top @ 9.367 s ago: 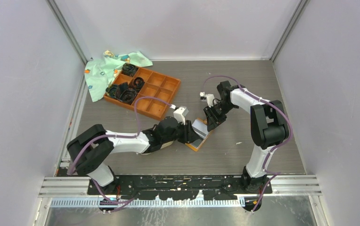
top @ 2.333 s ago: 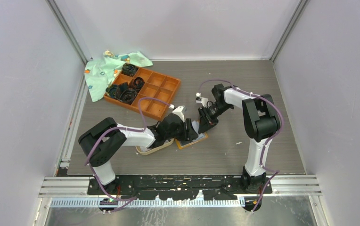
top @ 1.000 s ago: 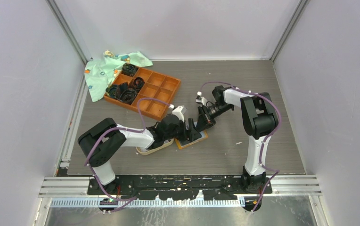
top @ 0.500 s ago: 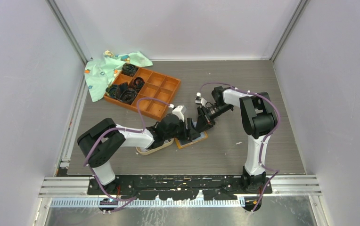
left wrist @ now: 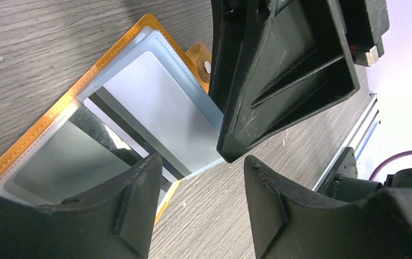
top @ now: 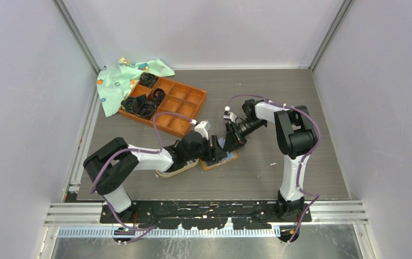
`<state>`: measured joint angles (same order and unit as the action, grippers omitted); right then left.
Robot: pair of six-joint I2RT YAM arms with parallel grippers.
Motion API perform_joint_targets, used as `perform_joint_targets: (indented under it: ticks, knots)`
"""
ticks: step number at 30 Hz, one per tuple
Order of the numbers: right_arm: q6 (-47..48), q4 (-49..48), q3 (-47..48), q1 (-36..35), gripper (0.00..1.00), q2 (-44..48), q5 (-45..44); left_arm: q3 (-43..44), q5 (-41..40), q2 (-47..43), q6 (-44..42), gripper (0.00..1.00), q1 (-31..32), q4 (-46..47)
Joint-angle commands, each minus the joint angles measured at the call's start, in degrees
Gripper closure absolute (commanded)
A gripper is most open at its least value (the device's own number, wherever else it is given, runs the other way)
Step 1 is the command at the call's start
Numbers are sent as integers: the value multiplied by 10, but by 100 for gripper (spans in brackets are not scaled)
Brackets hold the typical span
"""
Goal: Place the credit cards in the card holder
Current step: Turn over the card slot in the card holder.
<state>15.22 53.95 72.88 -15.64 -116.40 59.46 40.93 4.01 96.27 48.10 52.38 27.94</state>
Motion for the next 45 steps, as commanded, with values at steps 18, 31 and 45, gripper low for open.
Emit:
perform_joint_targets:
  ticks: [18,31,45]
  knots:
    - [27,4,12,-5,66,36,39,2,-59,-78,-11,57,-9,-120]
    - [14,-23,5,-41,64,61,24,38,-58,-50,-14,71,-10,-167]
    - [-20,-48,-1,-40,76,39,37,26,-52,-60,-11,70,-10,-161]
